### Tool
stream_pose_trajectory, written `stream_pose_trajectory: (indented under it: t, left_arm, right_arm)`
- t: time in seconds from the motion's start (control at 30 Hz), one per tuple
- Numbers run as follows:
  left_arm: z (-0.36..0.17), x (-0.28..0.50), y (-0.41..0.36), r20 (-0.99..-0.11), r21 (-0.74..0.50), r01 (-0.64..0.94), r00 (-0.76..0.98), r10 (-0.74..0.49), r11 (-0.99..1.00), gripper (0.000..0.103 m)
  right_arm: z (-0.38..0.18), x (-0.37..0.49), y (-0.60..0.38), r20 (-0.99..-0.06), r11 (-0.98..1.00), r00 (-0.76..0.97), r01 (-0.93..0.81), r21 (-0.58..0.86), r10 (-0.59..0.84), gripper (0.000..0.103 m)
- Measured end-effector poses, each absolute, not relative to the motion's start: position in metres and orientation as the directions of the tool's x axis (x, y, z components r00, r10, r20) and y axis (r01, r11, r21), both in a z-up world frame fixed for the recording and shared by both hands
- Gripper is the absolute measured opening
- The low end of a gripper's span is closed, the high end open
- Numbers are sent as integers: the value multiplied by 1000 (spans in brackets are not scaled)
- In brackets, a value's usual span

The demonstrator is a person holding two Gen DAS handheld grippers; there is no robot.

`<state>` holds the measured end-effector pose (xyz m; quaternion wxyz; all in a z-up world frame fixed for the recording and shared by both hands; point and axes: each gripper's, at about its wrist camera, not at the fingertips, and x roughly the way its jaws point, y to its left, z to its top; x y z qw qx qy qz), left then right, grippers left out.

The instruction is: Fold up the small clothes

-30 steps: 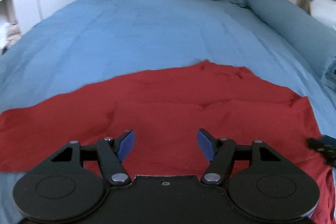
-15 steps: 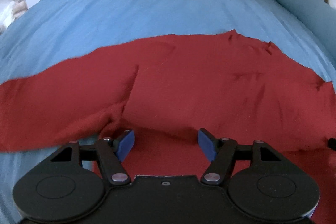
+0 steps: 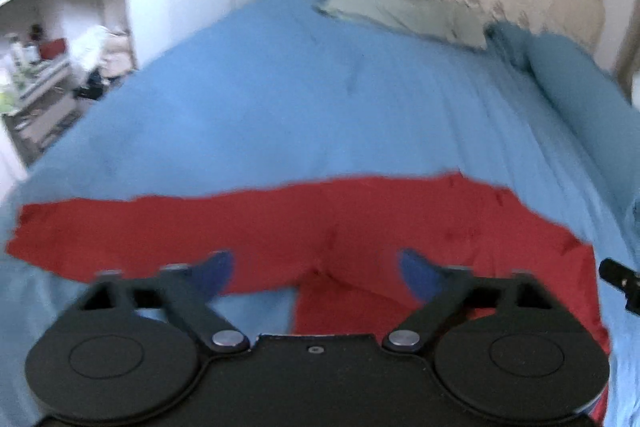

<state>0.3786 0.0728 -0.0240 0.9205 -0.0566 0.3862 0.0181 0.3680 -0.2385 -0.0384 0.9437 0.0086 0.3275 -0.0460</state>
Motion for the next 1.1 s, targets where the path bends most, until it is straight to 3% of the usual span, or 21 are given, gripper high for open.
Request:
stream_pose_trajectory:
  t: [0.23, 0.4, 0.53, 0.6, 0.87, 1.03, 1.1]
  left_arm:
    - [-5, 368, 172, -693, -207, -250, 720, 38, 946, 103]
    - [-34, 359, 273, -689, -329, -453, 716, 118, 828, 103]
    - [-74, 361, 347, -729, -406, -562, 675, 115, 721, 98]
    - [-90, 364, 368, -745, -399, -573, 658, 112, 716, 97]
    - [-141, 382, 402, -792, -387, -579, 608, 63, 717, 74]
    - [-149, 390, 398, -786, -328, -575, 606, 121, 750, 74]
    - [-150, 395, 392, -787, -283, -571, 598, 154, 771, 65]
  right_arm:
    - [9, 380, -147, -602, 1000, 799, -14, -3, 9, 103]
    - [5, 391, -75, -628, 998, 775, -44, 51, 66, 103]
    - [-13, 401, -19, -666, 996, 742, -24, 86, 75, 103]
    - [-24, 405, 6, -684, 995, 726, -11, 97, 75, 103]
    - [-62, 411, 68, -727, 995, 680, -57, 77, 95, 103]
    - [-72, 411, 73, -730, 993, 674, -92, 70, 114, 103]
    - [-74, 412, 71, -724, 994, 680, -93, 65, 111, 103]
